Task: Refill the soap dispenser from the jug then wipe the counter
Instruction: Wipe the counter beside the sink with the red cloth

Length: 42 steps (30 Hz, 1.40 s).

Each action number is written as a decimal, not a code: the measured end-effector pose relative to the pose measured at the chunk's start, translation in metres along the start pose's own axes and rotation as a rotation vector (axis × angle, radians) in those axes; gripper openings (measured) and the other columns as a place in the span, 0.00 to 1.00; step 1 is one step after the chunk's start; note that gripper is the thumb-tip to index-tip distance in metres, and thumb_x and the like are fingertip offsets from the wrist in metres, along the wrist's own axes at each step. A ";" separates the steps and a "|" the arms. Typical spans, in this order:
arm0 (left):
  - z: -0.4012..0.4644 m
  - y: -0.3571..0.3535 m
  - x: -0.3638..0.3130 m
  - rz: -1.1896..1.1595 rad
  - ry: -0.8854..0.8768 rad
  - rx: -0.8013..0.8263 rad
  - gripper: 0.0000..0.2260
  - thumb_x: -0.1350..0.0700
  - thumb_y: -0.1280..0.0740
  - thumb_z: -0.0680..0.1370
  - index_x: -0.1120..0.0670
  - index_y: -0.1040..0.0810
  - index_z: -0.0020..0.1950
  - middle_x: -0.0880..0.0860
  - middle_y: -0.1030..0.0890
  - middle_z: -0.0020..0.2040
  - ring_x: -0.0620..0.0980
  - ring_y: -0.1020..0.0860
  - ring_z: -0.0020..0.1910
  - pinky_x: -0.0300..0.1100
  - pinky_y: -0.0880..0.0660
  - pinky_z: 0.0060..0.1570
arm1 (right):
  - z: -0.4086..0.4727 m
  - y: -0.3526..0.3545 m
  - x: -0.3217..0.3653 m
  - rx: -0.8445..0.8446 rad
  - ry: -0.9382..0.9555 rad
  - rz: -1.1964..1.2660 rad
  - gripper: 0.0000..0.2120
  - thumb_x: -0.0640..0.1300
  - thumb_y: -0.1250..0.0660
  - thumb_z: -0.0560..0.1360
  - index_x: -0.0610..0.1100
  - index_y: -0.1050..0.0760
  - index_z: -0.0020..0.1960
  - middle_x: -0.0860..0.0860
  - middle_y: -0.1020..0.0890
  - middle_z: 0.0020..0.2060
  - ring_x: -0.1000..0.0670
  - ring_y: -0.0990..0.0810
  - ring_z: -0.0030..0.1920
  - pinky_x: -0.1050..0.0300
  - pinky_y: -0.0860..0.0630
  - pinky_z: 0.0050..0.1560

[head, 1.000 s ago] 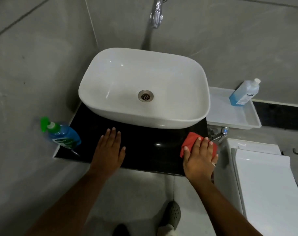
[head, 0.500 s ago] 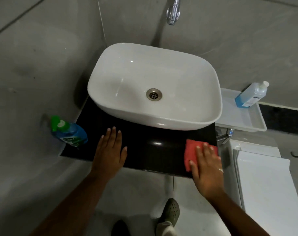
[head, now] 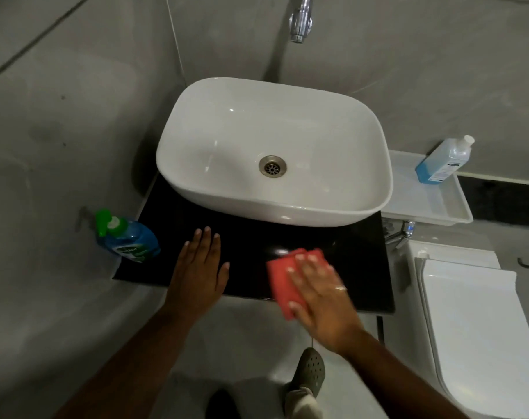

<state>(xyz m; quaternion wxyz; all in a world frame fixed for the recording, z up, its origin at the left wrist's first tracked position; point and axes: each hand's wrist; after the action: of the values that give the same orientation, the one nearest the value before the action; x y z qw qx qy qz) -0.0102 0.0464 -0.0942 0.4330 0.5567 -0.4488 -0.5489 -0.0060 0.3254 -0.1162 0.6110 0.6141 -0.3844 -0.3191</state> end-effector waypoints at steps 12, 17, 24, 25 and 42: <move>0.004 -0.002 -0.001 0.014 0.027 -0.006 0.29 0.47 0.49 0.78 0.65 0.33 0.70 0.66 0.32 0.71 0.64 0.36 0.72 0.58 0.40 0.70 | 0.075 0.011 0.073 0.004 -0.630 0.138 0.31 0.56 0.52 0.80 0.45 0.55 0.78 0.41 0.55 0.78 0.41 0.61 0.77 0.38 0.64 0.73; 0.001 0.007 0.006 -0.001 0.052 -0.016 0.29 0.47 0.50 0.77 0.66 0.33 0.70 0.68 0.33 0.71 0.66 0.36 0.72 0.60 0.40 0.70 | 0.025 0.007 0.057 0.012 0.036 0.128 0.30 0.59 0.45 0.78 0.48 0.42 0.76 0.45 0.41 0.76 0.43 0.48 0.77 0.37 0.45 0.73; -0.001 -0.002 0.001 -0.017 0.046 0.003 0.31 0.45 0.51 0.77 0.64 0.36 0.72 0.66 0.36 0.73 0.64 0.39 0.74 0.57 0.43 0.72 | -0.022 0.014 -0.063 0.007 -0.506 0.153 0.33 0.62 0.56 0.78 0.49 0.55 0.78 0.46 0.54 0.78 0.46 0.58 0.78 0.39 0.54 0.75; -0.001 -0.004 0.002 -0.016 0.046 0.004 0.30 0.45 0.51 0.77 0.64 0.36 0.72 0.66 0.36 0.73 0.64 0.40 0.74 0.57 0.43 0.72 | -0.008 0.014 -0.056 -0.011 -0.626 0.150 0.32 0.61 0.55 0.79 0.48 0.55 0.78 0.45 0.54 0.78 0.44 0.58 0.78 0.38 0.55 0.75; 0.003 -0.008 -0.006 0.007 0.012 0.000 0.30 0.45 0.51 0.77 0.65 0.35 0.71 0.67 0.34 0.72 0.65 0.37 0.73 0.59 0.41 0.70 | -0.045 0.014 -0.060 -0.033 -0.491 0.140 0.33 0.62 0.56 0.78 0.47 0.51 0.78 0.46 0.50 0.78 0.43 0.53 0.78 0.41 0.52 0.75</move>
<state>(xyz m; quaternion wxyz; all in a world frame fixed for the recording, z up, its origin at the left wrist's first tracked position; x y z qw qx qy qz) -0.0128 0.0542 -0.1002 0.4375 0.5582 -0.4482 -0.5441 0.0011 0.4006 -0.1051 0.5300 0.4802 -0.5573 -0.4219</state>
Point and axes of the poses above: each hand's wrist, its own z-axis towards the middle knuckle, its own y-axis out of the back of the hand, x = y × z
